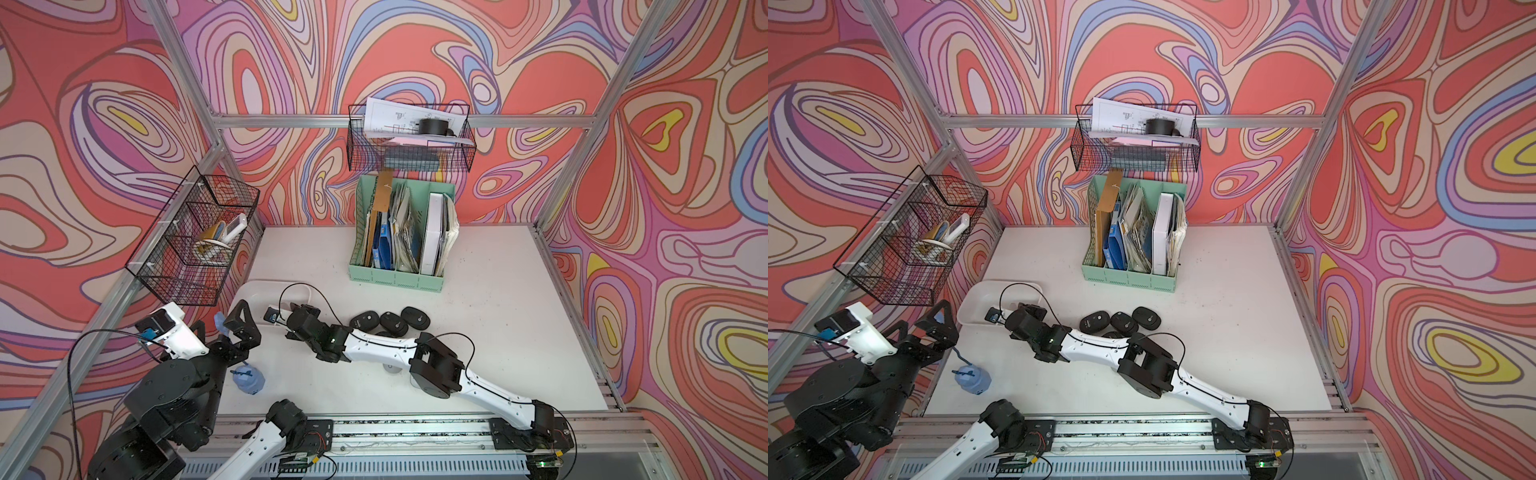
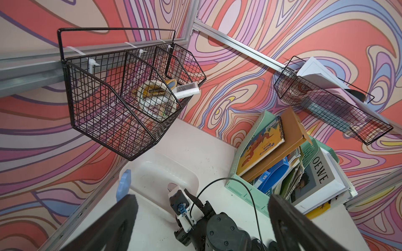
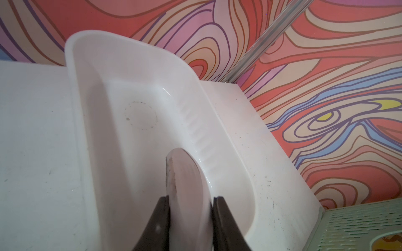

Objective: Put the mouse in the storage box
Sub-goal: Move the storage box to the center of the board.

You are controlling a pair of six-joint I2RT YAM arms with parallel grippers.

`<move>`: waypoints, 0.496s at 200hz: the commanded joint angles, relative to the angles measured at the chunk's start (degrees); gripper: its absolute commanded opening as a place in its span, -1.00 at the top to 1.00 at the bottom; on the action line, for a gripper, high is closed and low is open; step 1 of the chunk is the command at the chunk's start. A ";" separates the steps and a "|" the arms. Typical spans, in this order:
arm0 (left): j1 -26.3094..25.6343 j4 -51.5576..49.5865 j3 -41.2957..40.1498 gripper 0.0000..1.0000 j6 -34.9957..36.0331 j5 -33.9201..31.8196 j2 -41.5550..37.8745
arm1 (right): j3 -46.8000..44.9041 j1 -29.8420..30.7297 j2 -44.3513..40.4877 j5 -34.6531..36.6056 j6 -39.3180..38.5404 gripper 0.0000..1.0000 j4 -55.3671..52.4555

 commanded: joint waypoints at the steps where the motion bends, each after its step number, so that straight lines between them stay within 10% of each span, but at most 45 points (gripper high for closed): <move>1: 0.25 -0.37 -1.23 -0.97 1.28 -1.55 -1.16 | -4.54 0.09 -4.00 2.21 -1.56 0.86 -1.82; 99: 0.25 -0.12 -3.99 -0.98 1.71 -2.94 -3.15 | -23.10 -0.23 -15.38 6.52 -4.51 0.89 -1.68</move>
